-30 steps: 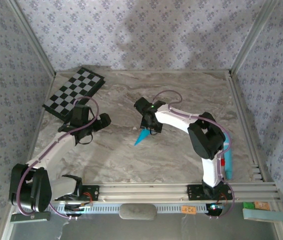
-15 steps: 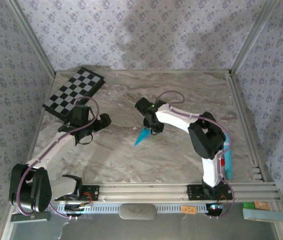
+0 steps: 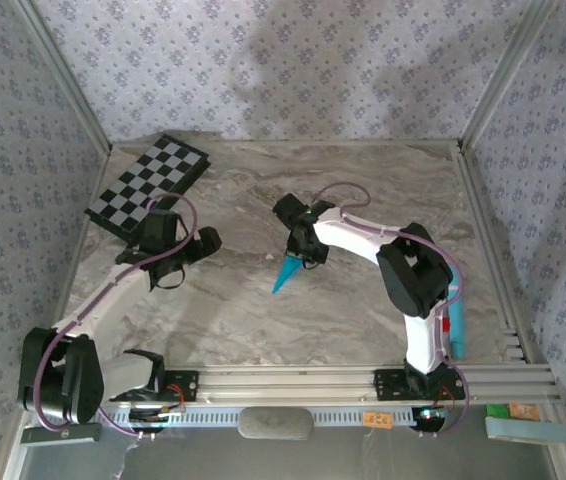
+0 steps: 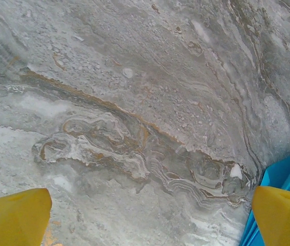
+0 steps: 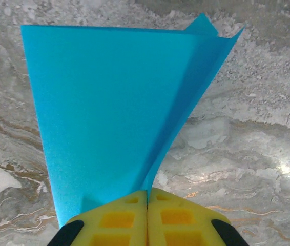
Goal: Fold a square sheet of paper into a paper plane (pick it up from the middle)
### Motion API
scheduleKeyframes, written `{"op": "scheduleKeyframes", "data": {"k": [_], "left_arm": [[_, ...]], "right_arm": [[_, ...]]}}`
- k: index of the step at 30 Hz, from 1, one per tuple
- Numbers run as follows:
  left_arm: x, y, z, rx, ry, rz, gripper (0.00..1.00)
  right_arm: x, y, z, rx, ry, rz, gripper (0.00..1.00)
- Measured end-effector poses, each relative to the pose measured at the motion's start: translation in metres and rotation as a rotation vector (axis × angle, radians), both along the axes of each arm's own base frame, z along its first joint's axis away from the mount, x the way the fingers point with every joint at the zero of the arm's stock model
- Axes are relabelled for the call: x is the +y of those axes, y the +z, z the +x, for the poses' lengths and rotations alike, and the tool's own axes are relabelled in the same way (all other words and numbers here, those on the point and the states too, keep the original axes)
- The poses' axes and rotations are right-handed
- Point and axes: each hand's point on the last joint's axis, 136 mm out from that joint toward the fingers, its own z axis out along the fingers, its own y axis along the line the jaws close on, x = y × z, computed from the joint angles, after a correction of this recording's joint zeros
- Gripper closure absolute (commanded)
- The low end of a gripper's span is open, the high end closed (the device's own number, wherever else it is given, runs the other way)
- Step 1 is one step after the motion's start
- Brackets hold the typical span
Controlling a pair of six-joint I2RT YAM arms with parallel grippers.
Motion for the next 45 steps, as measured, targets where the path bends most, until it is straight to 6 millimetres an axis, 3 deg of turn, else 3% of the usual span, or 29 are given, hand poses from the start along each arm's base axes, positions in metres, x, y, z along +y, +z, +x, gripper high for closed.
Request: {"op": "scheduleKeyframes", "data": {"k": [5, 12, 17, 20, 26, 31, 36, 45], "left_arm": [[0.010, 0.000, 0.003, 0.005, 0.041, -0.012, 0.00], [0.018, -0.012, -0.002, 0.046, 0.085, -0.069, 0.00], [0.007, -0.016, -0.005, 0.060, 0.065, -0.146, 0.04], [-0.004, -0.019, -0.004, 0.076, 0.043, -0.211, 0.11], [-0.029, -0.032, 0.000, 0.125, -0.004, -0.344, 0.27], [-0.058, -0.046, -0.007, 0.185, -0.078, -0.388, 0.33], [-0.081, -0.059, -0.016, 0.241, -0.131, -0.400, 0.43], [-0.105, -0.060, 0.000, 0.260, -0.170, -0.417, 0.55]], "right_arm": [[0.013, 0.017, 0.006, -0.040, 0.099, 0.050, 0.93], [0.061, 0.041, 0.019, -0.101, 0.321, 0.247, 0.93], [0.093, 0.056, 0.025, -0.162, 0.460, 0.436, 0.92], [0.103, 0.054, 0.024, -0.175, 0.508, 0.533, 0.90], [0.096, 0.021, 0.019, -0.123, 0.518, 0.629, 0.88], [0.087, 0.003, 0.019, -0.098, 0.504, 0.650, 0.87], [0.084, -0.001, 0.018, -0.097, 0.502, 0.664, 0.87], [0.085, 0.002, 0.021, -0.115, 0.508, 0.675, 0.87]]}}
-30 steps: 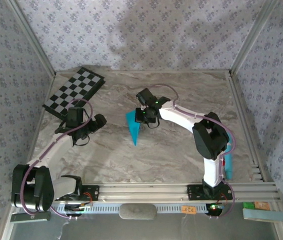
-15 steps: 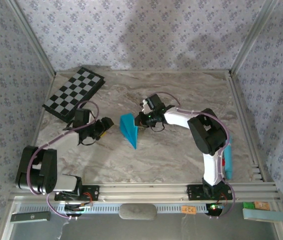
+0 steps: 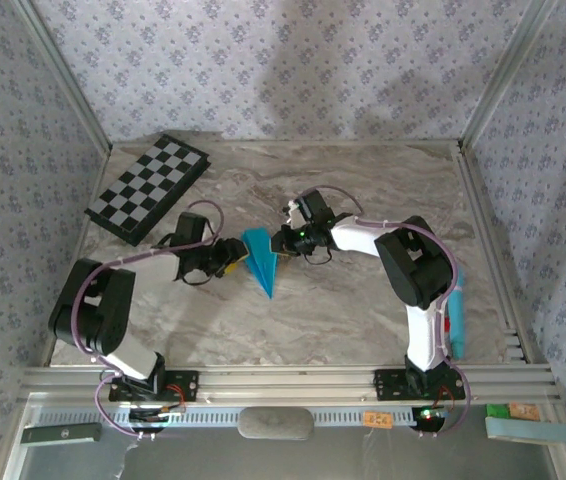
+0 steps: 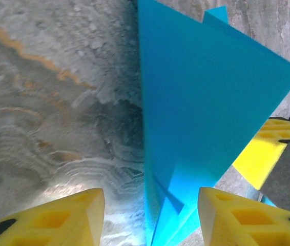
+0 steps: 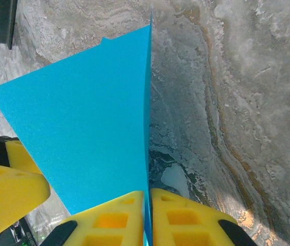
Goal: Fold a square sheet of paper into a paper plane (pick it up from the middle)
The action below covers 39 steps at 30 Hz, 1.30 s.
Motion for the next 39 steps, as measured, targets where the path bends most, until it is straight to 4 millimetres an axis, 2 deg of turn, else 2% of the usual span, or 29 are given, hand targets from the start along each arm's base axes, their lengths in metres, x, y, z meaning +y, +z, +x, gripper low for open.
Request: {"op": "scheduleKeyframes", "data": {"k": [7, 12, 17, 21, 25, 34, 39], "left_arm": [[-0.011, -0.002, 0.008, 0.007, -0.023, 0.015, 0.84], [-0.009, -0.005, 0.007, 0.019, -0.022, 0.032, 0.99], [-0.011, 0.000, 0.012, 0.000, -0.022, 0.030, 1.00], [-0.013, 0.010, 0.022, -0.031, -0.018, 0.023, 1.00], [-0.012, 0.011, 0.024, -0.039, -0.010, 0.029, 1.00], [-0.013, -0.001, 0.027, -0.013, 0.008, 0.029, 1.00], [-0.012, -0.010, 0.026, 0.003, 0.013, 0.031, 1.00]], "right_arm": [[0.000, 0.001, 0.001, -0.004, 0.000, 0.003, 0.87], [-0.005, -0.006, -0.002, 0.007, -0.006, -0.004, 0.88], [-0.020, -0.012, -0.004, 0.024, -0.031, -0.016, 0.88], [-0.031, 0.003, 0.002, -0.005, -0.060, 0.002, 0.88], [-0.036, 0.013, 0.011, -0.039, -0.086, 0.027, 0.88], [-0.048, -0.010, 0.004, 0.018, -0.126, 0.007, 0.88], [-0.051, -0.016, 0.006, 0.020, -0.141, -0.010, 0.85]]}}
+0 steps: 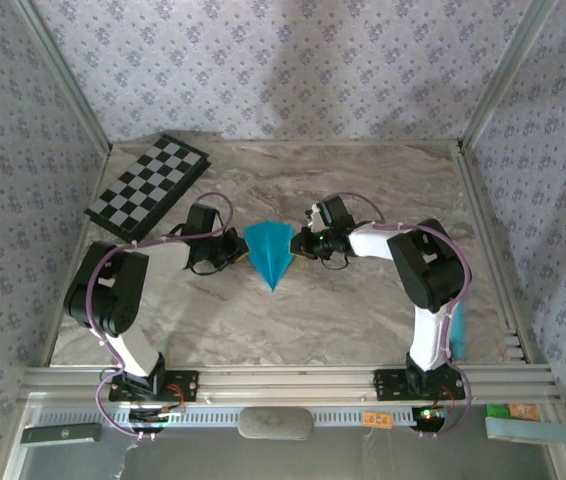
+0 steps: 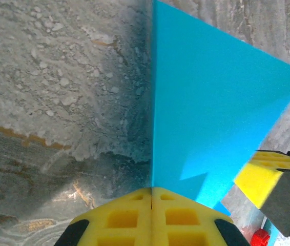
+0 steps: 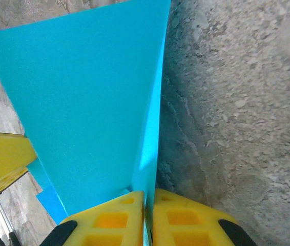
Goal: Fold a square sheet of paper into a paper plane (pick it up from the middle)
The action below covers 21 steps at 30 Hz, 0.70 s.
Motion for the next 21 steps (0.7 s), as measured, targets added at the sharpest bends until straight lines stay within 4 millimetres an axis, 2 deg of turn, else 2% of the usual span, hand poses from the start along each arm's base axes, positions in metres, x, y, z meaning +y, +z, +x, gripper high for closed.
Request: {"op": "scheduleKeyframes", "data": {"k": [6, 11, 16, 21], "left_arm": [[-0.003, -0.002, 0.000, 0.008, -0.003, -0.017, 1.00], [-0.006, 0.001, -0.001, 0.004, -0.015, -0.035, 1.00], [-0.008, 0.003, -0.001, 0.006, -0.020, -0.049, 1.00], [-0.009, 0.003, -0.002, 0.006, -0.025, -0.052, 1.00]], "right_arm": [[-0.008, -0.002, -0.002, 0.003, -0.021, -0.055, 0.64], [-0.015, 0.027, -0.009, -0.088, -0.018, -0.149, 0.51], [0.002, 0.055, -0.021, -0.197, 0.040, -0.233, 0.46], [0.023, 0.051, -0.042, -0.217, 0.119, -0.304, 0.46]]}}
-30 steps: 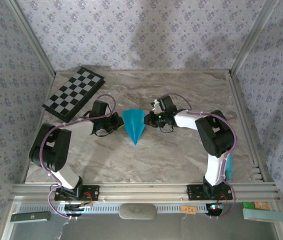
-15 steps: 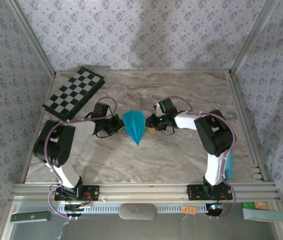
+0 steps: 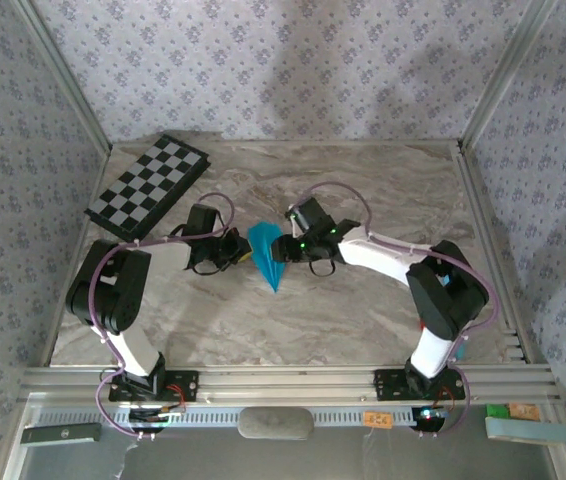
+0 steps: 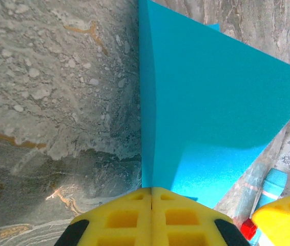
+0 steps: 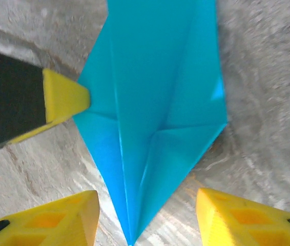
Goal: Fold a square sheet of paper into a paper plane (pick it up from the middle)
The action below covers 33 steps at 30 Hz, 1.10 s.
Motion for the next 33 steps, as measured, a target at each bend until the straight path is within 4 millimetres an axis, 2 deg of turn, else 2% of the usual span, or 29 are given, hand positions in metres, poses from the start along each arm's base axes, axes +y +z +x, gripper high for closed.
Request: {"op": "scheduleKeyframes", "data": {"k": [8, 14, 19, 28, 33], "left_arm": [[0.000, 0.000, 0.000, 0.005, 0.002, -0.005, 1.00], [-0.001, 0.000, 0.000, 0.004, 0.002, -0.006, 1.00], [-0.001, 0.001, 0.001, -0.002, 0.001, -0.009, 1.00], [-0.002, 0.002, 0.001, -0.002, -0.001, -0.013, 1.00], [-0.002, 0.002, 0.000, -0.001, -0.003, -0.015, 1.00]], "right_arm": [[0.028, -0.017, -0.002, 0.016, 0.067, -0.071, 0.44], [0.041, -0.026, -0.002, 0.031, 0.094, -0.091, 0.43], [0.043, -0.035, -0.004, 0.055, 0.101, -0.112, 0.44], [0.045, -0.040, 0.004, 0.066, 0.089, -0.158, 0.55], [0.038, -0.049, 0.003, 0.084, 0.076, -0.205, 0.61]]}}
